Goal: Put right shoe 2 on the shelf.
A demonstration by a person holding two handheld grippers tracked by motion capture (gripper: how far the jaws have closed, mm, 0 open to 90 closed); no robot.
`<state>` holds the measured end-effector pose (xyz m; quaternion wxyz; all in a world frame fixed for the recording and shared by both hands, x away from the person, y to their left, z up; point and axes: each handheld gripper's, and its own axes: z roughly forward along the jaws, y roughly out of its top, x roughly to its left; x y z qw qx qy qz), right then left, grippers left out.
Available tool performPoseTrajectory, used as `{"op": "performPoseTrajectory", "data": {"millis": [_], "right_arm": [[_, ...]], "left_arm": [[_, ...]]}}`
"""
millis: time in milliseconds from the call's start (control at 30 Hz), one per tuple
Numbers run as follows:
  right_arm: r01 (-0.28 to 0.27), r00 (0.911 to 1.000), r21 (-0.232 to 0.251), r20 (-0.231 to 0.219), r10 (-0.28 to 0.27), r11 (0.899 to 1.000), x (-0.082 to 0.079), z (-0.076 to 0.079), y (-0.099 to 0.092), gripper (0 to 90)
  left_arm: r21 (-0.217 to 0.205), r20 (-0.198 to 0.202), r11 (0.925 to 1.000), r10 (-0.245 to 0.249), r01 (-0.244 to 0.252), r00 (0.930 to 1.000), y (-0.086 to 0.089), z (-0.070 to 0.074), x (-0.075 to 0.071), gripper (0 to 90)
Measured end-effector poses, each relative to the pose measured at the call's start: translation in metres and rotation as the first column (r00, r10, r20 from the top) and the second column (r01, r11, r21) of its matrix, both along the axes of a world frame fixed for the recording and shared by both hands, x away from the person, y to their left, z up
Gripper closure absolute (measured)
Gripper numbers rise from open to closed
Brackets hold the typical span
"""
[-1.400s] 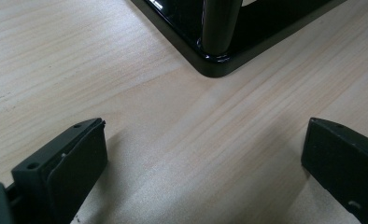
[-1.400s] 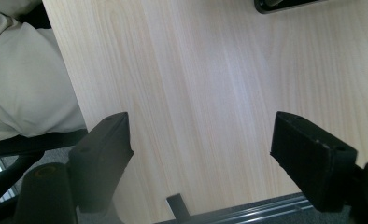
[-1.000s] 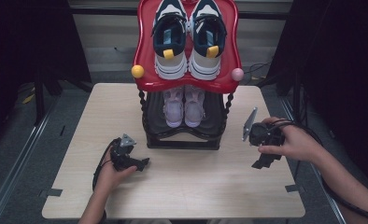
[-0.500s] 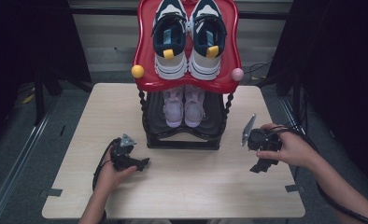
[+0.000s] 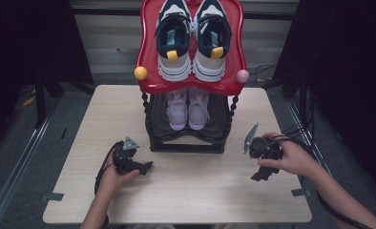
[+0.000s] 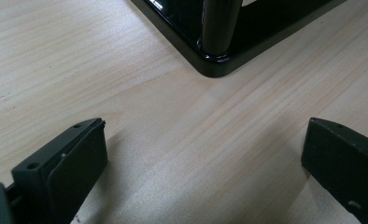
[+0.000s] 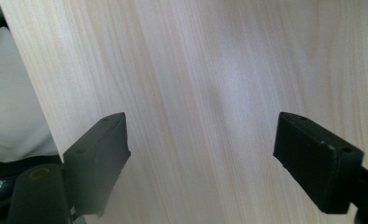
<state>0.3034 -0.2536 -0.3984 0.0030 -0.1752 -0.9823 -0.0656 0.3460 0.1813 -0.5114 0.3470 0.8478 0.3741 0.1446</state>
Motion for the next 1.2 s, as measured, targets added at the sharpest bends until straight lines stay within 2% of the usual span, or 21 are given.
{"op": "performPoseTrajectory", "data": {"millis": [167,200,267,467,733,1000,1100,1200], "right_arm": [[0.023,0.9997,0.011,0.0,-0.023,1.0,-0.002,-0.006,0.001,16.3],[0.011,0.9999,0.008,0.003,-0.011,1.0,-0.001,-0.007,0.0,16.3],[0.035,0.9994,0.015,0.003,-0.035,0.999,-0.002,-0.011,0.001,16.2],[0.043,0.999,0.045,0.006,-0.044,0.998,-0.003,-0.021,0.002,16.0],[0.058,0.9981,0.044,0.017,-0.059,0.997,-0.003,-0.033,0.004,15.5],[0.101,0.9934,0.081,0.045,-0.105,0.992,-0.003,-0.045,0.005,15.1],[0.115,0.9925,0.092,0.031,-0.118,0.989,-0.004,-0.049,0.005,14.8],[0.113,0.9925,0.097,0.035,-0.117,0.989,-0.004,-0.053,0.003,14.7]], "left_arm": [[0.001,0.0,1.0,0.0,0.0,1.0,0.0,0.0,0.0,0.0],[0.001,0.0,1.0,0.0,0.0,1.0,0.0,0.0,0.0,0.0],[0.001,0.0,1.0,0.0,0.0,1.0,0.0,0.0,0.0,0.0],[0.0,-0.003,1.0,-0.003,0.003,1.0,0.0,0.0,0.0,0.0],[0.0,0.0,1.0,0.0,0.0,1.0,0.0,0.0,0.0,0.0],[0.0,0.0,1.0,0.0,0.0,1.0,0.0,0.0,0.0,0.0],[0.0,0.0,1.0,0.0,0.0,1.0,0.0,0.0,0.0,0.0],[0.0,0.0,1.0,0.0,0.0,1.0,0.0,0.0,0.0,0.0]]}}
